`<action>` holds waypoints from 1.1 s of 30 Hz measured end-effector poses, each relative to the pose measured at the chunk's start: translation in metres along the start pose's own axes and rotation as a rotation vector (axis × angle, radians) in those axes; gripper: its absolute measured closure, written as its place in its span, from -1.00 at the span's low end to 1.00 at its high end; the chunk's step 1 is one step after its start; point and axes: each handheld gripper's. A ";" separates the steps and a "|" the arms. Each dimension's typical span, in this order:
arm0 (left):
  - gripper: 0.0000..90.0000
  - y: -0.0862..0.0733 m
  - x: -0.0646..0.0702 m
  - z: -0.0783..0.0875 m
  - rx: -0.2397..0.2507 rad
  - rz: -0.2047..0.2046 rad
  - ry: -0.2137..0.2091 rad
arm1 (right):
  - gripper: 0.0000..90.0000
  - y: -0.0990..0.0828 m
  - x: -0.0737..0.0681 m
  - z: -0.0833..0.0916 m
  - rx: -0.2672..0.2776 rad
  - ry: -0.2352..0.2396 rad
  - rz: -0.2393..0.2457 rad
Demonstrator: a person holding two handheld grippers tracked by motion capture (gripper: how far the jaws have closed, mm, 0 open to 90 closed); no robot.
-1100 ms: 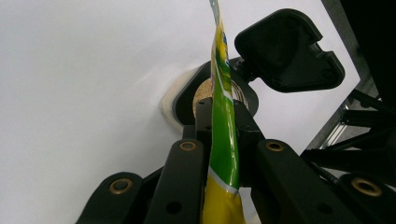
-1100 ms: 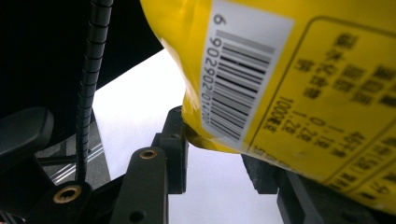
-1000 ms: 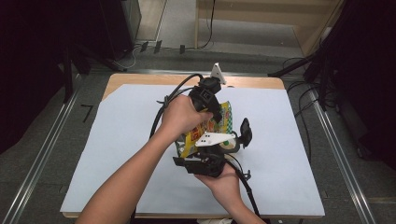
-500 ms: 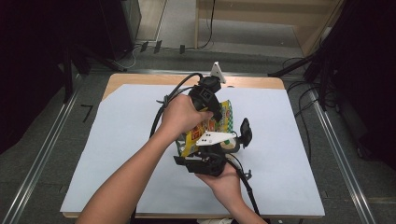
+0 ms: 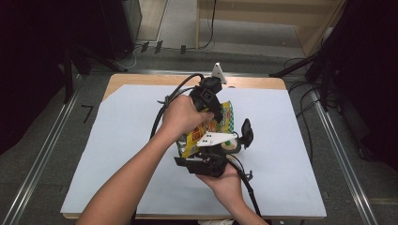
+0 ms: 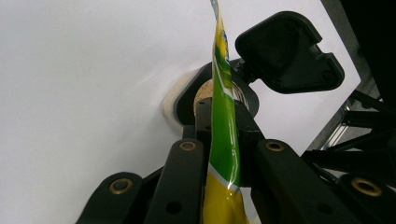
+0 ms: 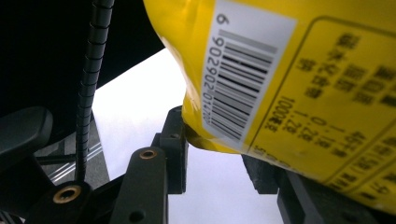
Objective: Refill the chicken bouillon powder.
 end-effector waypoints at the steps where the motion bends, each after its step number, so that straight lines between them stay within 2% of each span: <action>1: 0.90 0.000 0.000 0.000 -0.001 0.000 0.000 | 0.46 0.000 0.000 0.000 0.000 0.000 0.000; 25: 0.90 0.000 0.000 -0.001 -0.005 -0.001 0.006 | 0.45 0.000 -0.001 -0.001 0.002 0.003 -0.003; 33: 0.90 0.000 0.004 -0.003 -0.010 -0.007 0.024 | 0.44 -0.001 0.000 -0.004 0.005 0.012 -0.010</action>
Point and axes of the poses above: each handheld gripper's, and its own axes: z roughly backward along the jaws, y roughly out of its top, x roughly to its right, and after that the axes turned 15 degrees about -x, right-handed
